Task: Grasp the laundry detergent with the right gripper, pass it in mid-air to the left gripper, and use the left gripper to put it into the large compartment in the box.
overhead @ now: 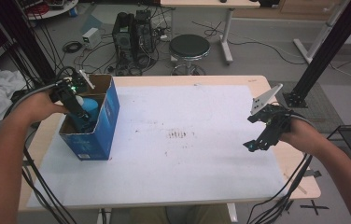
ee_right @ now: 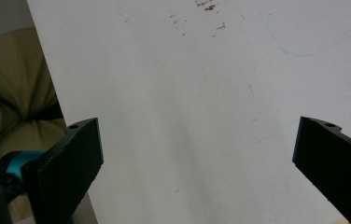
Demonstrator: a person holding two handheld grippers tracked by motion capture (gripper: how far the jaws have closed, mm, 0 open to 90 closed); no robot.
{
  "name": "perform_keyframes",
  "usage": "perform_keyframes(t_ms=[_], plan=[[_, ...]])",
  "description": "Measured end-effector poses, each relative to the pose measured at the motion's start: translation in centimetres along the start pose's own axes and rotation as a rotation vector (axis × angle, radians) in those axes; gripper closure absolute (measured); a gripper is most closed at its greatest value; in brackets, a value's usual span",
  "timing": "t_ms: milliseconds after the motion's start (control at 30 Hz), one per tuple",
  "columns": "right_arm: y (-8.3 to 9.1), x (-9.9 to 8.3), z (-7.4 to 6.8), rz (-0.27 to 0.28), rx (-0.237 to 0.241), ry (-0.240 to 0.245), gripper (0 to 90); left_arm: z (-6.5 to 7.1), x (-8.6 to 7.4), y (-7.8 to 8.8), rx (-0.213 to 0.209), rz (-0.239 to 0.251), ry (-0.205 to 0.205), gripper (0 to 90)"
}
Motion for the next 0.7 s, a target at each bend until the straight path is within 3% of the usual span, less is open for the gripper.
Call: perform_keyframes(t_ms=[33, 100, 233, 333, 400, 433, 467, 500, 533, 567, 667, 700], plan=[[0.0, 0.0, 0.0, 0.0, -0.001, -0.003, 0.8, 0.1, 0.0, -0.4, -0.002, 0.011, 0.014, 37.5], [-0.2, -0.1, -0.1, -0.004, 0.005, -0.006, 0.7, 0.0, 0.0, -0.7, -0.006, -0.017, -0.014, 37.5], [-0.3, -0.1, 0.0, 0.003, 0.008, -0.005, 0.7, 0.1, 0.1, -1.5, -0.013, -0.028, -0.018, 37.5], [-0.4, 0.0, 0.0, 0.002, 0.007, -0.006, 0.7, 0.2, 0.1, -1.9, -0.019, -0.022, 0.001, 37.5], [-0.4, 0.0, -0.1, 0.003, 0.005, -0.009, 0.7, 0.0, 0.1, -1.8, -0.017, -0.029, -0.014, 37.4], [-0.4, 0.0, -0.1, 0.0, 0.007, -0.012, 0.7, 0.3, 0.1, -2.0, -0.022, -0.008, 0.02, 37.4], [-0.4, -0.1, -0.1, 0.004, 0.005, -0.009, 0.7, 0.0, 0.1, -1.9, -0.016, -0.033, -0.014, 37.4], [-0.5, -0.1, -0.1, 0.004, 0.007, -0.006, 0.7, 0.0, 0.0, -1.9, -0.016, -0.03, -0.013, 37.4], [-0.5, -0.1, 0.0, 0.002, 0.009, -0.001, 0.7, 0.4, 0.1, -2.2, -0.021, 0.013, 0.04, 37.3], [-0.5, -0.1, -0.1, 0.0, 0.009, -0.007, 0.7, 0.1, 0.0, -2.0, -0.02, -0.028, -0.003, 37.3], [-0.5, -0.2, -0.1, 0.001, 0.012, -0.009, 0.7, 0.0, 0.1, -2.0, -0.027, -0.027, -0.008, 37.1], [-0.6, -0.1, -0.1, 0.004, 0.011, -0.004, 0.7, 0.3, 0.2, -2.3, -0.031, 0.019, 0.046, 37.0]])
Point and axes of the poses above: each handheld gripper's, and its own axes: y roughly backward along the jaws, x roughly out of its top, z roughly to its right, the point moved 2 cm from there along -y, roughly forward along the jaws, and after that the axes turned 6 degrees about -z, right-handed, at the moved point
